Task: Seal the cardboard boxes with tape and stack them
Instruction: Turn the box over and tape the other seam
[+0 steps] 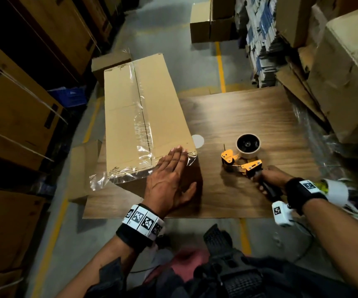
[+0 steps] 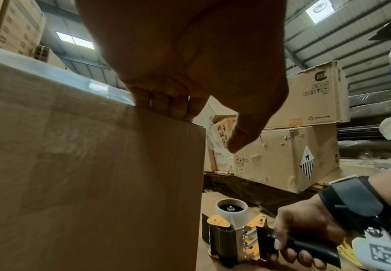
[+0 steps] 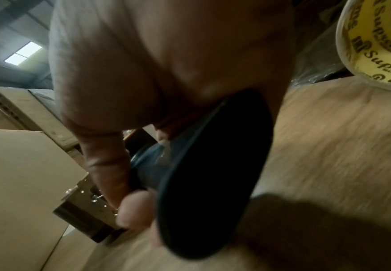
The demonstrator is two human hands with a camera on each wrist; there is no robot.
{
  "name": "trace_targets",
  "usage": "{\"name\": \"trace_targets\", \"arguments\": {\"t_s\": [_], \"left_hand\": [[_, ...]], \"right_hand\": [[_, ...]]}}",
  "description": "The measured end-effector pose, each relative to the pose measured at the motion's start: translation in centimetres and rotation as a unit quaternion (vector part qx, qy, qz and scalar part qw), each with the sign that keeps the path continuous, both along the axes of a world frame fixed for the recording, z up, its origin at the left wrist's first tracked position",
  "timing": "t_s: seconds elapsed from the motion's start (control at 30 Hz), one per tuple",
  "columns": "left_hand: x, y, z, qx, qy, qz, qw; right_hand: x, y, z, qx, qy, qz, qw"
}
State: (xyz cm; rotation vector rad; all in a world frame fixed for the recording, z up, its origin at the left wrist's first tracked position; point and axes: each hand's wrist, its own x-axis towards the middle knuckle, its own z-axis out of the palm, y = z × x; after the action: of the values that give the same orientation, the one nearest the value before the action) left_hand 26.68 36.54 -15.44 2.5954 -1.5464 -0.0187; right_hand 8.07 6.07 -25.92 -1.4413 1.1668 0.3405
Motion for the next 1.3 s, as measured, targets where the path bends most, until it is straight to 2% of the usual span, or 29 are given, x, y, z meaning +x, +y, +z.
{"name": "trace_targets", "arguments": {"t_s": [0.1, 0.17, 0.23, 0.27, 0.3, 0.37, 0.43, 0.5, 0.6, 0.73, 0.83, 1.0, 1.3], "left_hand": [[0.0, 0.0, 0.0, 0.004, -0.002, 0.0, 1.0], [0.1, 0.0, 0.0, -0.003, -0.002, -0.001, 1.0], [0.1, -0.1, 0.1, -0.002, -0.002, -0.001, 1.0], [0.0, -0.1, 0.1, -0.001, -0.002, -0.001, 1.0], [0.0, -0.1, 0.2, 0.001, -0.003, -0.001, 1.0], [-0.1, -0.2, 0.3, 0.003, -0.003, 0.001, 1.0], [-0.1, -0.2, 0.4, 0.0, -0.002, 0.001, 1.0], [0.0, -0.3, 0.5, 0.002, 0.002, -0.001, 1.0], [0.1, -0.3, 0.8, 0.002, 0.003, -0.001, 1.0], [0.2, -0.1, 0.8, -0.003, 0.003, -0.006, 1.0], [0.3, -0.2, 0.8, -0.013, 0.003, -0.01, 1.0], [0.4, -0.1, 0.7, -0.014, 0.01, -0.01, 1.0], [0.6, 0.2, 0.5, 0.005, -0.015, -0.03, 0.999]], "right_hand": [[0.2, -0.6, -0.3, -0.031, 0.037, 0.046, 0.998], [0.3, -1.1, 0.4, -0.106, 0.083, 0.144, 0.98], [0.4, -1.3, 1.4, -0.239, 0.156, 0.233, 0.93], [0.4, -1.0, 2.2, -0.323, 0.167, 0.239, 0.901], [0.6, -0.2, 3.3, -0.39, 0.134, 0.229, 0.882], [1.4, 1.8, 5.5, -0.44, -0.018, 0.199, 0.876], [2.6, 4.1, 7.5, -0.371, -0.202, 0.175, 0.889], [4.4, 6.1, 8.4, -0.242, -0.314, 0.153, 0.905], [6.9, 8.3, 8.9, -0.067, -0.336, 0.081, 0.936], [8.5, 9.2, 8.7, 0.047, -0.331, 0.057, 0.941], [8.9, 8.9, 8.5, 0.071, -0.338, 0.024, 0.938], [9.5, 8.4, 8.6, 0.088, -0.35, 0.015, 0.932], [10.6, 8.5, 10.1, 0.014, -0.342, -0.02, 0.94]]}}
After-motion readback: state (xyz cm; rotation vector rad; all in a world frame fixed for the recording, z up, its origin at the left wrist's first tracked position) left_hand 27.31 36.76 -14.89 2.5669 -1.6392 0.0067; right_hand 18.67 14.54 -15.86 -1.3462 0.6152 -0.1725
